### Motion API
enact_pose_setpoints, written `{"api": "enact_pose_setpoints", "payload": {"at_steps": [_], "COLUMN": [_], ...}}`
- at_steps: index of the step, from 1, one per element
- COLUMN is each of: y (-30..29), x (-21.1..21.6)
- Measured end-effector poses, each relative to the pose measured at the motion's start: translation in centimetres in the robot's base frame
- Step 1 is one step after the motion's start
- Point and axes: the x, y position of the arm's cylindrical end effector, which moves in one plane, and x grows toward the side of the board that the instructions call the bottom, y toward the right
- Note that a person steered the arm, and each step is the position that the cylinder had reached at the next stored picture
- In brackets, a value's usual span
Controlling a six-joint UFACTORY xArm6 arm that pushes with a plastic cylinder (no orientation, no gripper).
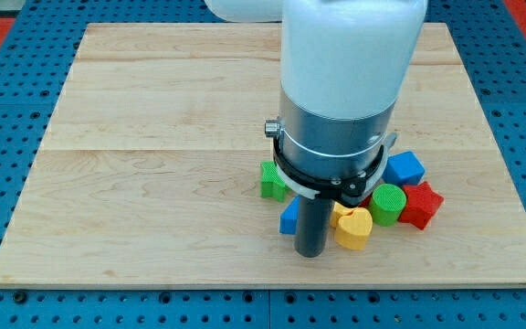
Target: Place your arm below the yellow heart
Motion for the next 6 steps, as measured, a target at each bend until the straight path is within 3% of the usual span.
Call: {"api": "enact_pose_setpoints", "payload": {"at_steps": [2, 4, 6], "y": [-3.2, 3.9, 6.0], "x": [1.5, 3.9, 3.8]}}
